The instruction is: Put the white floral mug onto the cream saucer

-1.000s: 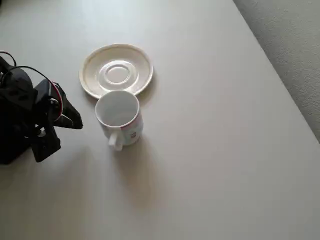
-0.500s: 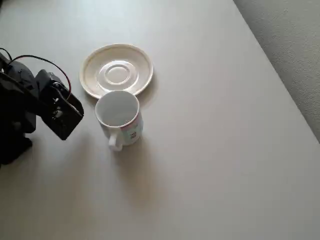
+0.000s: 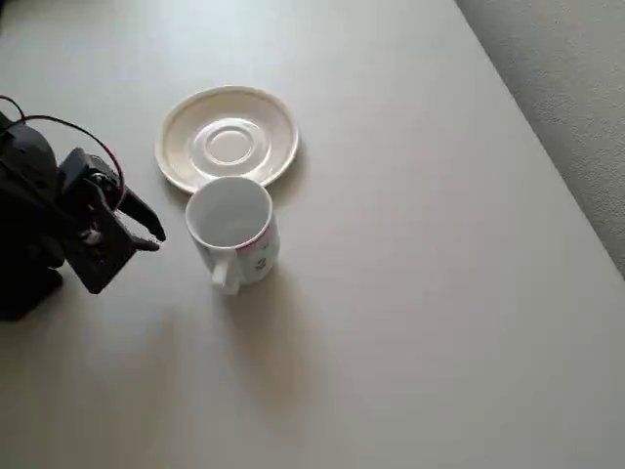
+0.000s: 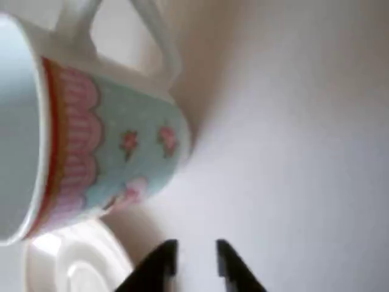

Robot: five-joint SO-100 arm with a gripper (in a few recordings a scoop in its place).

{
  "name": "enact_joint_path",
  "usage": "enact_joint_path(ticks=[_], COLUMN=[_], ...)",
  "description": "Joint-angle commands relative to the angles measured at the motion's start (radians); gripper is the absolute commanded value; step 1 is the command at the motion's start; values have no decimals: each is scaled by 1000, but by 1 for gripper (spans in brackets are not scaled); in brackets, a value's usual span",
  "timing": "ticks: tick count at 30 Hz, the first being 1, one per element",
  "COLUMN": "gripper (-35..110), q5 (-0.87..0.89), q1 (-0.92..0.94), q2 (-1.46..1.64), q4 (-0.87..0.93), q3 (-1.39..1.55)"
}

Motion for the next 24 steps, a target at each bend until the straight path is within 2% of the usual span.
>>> enact_joint_path(ticks=[1, 4, 8, 11, 17, 24], gripper=[18, 20, 19, 19, 19, 19], q5=[14, 81, 179, 249, 313, 308], q1=[-2, 9, 35, 26, -25, -17], q2=[-46, -252, -678, -888, -1157, -1284], q4=[101, 156, 255, 258, 219, 64], q3=[-324, -568, -897, -1017, -1054, -890])
